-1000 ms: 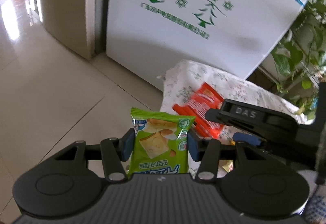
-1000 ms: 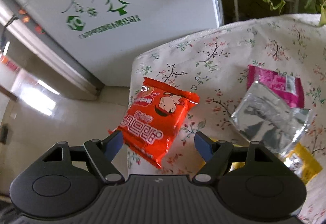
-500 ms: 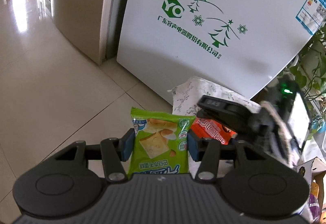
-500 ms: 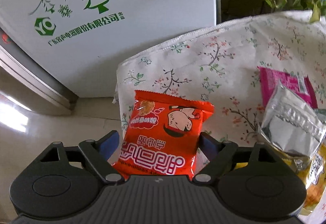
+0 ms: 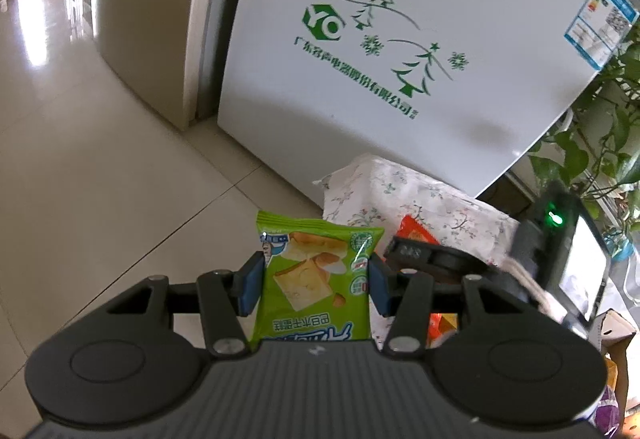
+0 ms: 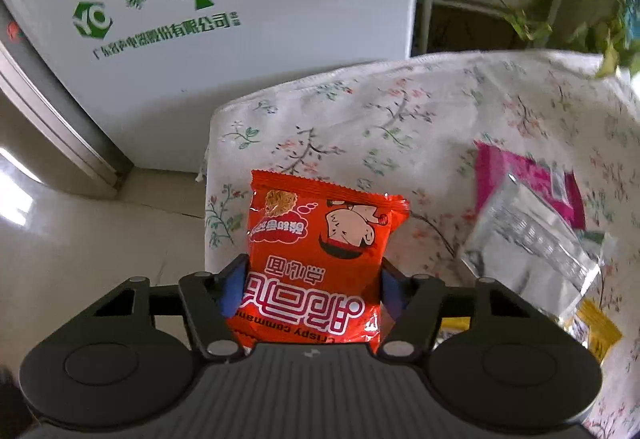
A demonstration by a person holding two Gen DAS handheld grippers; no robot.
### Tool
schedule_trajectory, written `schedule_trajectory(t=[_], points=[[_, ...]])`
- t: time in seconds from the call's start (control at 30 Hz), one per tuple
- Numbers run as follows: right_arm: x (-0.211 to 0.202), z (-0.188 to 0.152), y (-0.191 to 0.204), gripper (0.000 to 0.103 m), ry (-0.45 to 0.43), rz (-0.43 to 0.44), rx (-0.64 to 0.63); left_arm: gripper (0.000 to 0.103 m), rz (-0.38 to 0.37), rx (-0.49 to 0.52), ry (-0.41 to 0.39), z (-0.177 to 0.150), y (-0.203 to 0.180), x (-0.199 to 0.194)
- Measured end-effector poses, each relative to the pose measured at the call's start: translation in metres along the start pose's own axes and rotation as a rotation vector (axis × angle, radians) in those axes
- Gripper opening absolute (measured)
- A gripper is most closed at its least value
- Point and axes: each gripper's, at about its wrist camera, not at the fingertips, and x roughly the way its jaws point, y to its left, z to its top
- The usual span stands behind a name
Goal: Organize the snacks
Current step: 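Lift and carry the red and green packets toward the cardboard box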
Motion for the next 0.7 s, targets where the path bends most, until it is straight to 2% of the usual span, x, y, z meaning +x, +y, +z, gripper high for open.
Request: schedule_trajectory(t=[0.27, 0.7], points=[[-0.050, -0.010, -0.029, 0.072, -0.043, 0.061, -0.051, 0.051, -0.024, 0.046, 0.005, -0.006, -0.027, -0.001], [-0.107, -0.033, -0.103, 0.072, -0.117, 0.014, -0.120, 0.052, -0.046, 0.160, 0.034, -0.033, -0.086, 0.002]])
